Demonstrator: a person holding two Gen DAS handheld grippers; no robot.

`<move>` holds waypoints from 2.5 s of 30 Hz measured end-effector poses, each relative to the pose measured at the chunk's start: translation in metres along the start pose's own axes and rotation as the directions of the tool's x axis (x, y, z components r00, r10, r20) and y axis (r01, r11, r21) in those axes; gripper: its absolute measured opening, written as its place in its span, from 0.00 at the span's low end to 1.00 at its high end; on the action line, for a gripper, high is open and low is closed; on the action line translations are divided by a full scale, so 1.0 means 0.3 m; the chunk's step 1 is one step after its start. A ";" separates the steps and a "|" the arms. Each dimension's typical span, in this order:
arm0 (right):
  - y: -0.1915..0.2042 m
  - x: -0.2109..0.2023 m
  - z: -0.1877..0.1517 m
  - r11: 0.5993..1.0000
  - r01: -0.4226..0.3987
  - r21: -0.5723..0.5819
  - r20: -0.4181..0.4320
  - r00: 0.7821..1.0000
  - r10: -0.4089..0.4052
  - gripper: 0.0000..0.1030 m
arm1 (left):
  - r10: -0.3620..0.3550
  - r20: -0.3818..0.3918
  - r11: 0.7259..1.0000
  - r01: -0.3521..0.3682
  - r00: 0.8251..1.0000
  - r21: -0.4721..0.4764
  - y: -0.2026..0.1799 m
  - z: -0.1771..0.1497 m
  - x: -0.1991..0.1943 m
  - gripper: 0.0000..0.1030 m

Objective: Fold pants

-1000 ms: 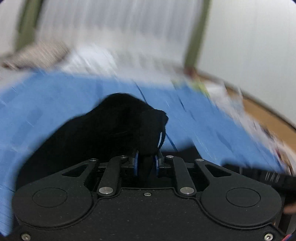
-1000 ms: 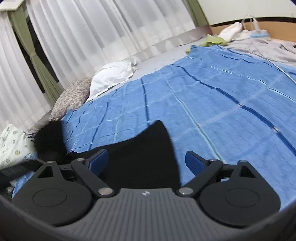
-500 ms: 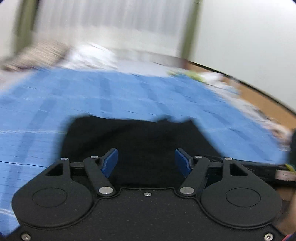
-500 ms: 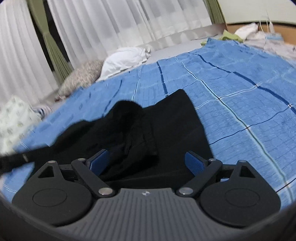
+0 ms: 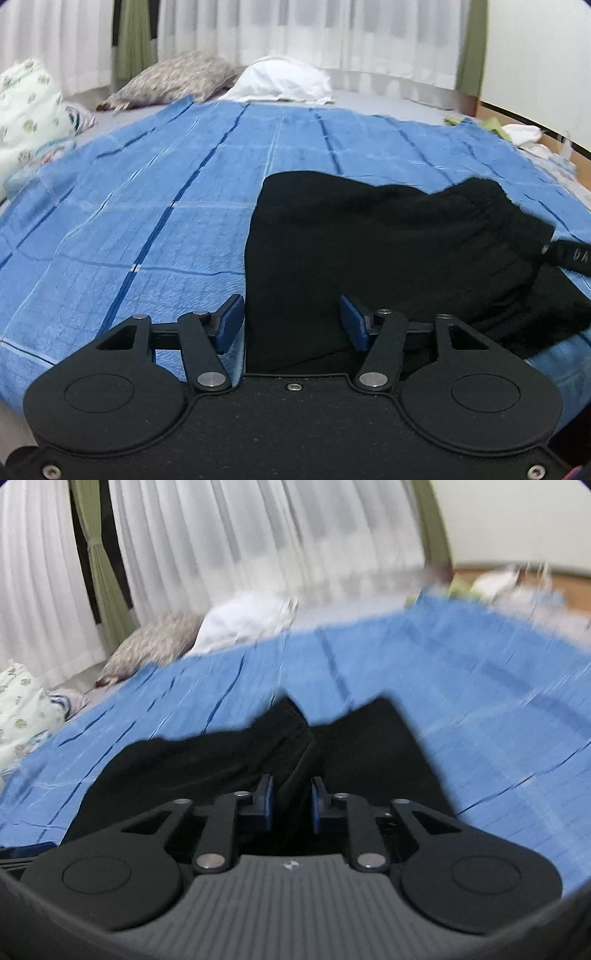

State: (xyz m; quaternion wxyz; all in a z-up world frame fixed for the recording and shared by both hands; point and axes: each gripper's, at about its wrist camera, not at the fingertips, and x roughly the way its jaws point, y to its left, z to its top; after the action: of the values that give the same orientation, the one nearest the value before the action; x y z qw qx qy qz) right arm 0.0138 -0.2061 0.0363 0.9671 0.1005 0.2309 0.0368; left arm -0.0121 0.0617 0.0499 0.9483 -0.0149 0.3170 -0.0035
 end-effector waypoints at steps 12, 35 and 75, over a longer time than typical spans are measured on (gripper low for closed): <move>-0.033 -0.124 -0.077 0.959 0.261 -0.111 0.137 0.960 -0.245 0.21 | -0.064 -0.021 0.995 0.065 0.998 0.071 -0.095 -0.070 -0.061 0.56; 0.077 0.146 0.125 0.916 0.124 -0.380 -0.012 0.990 -0.139 0.56 | -0.065 -0.023 0.988 0.068 0.998 0.140 -0.212 0.308 0.424 0.12; 0.151 -0.051 -0.112 0.942 0.002 -0.336 0.111 0.993 0.038 0.83 | 0.031 0.038 0.999 -0.031 0.999 0.016 -0.152 0.067 0.114 0.53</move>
State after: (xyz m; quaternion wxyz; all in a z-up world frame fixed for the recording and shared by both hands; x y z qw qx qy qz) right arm -0.0162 -0.1578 0.0232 0.9814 -0.0616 0.1638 0.0785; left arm 0.0274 0.0160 0.0469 0.9541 -0.0020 0.2994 0.0088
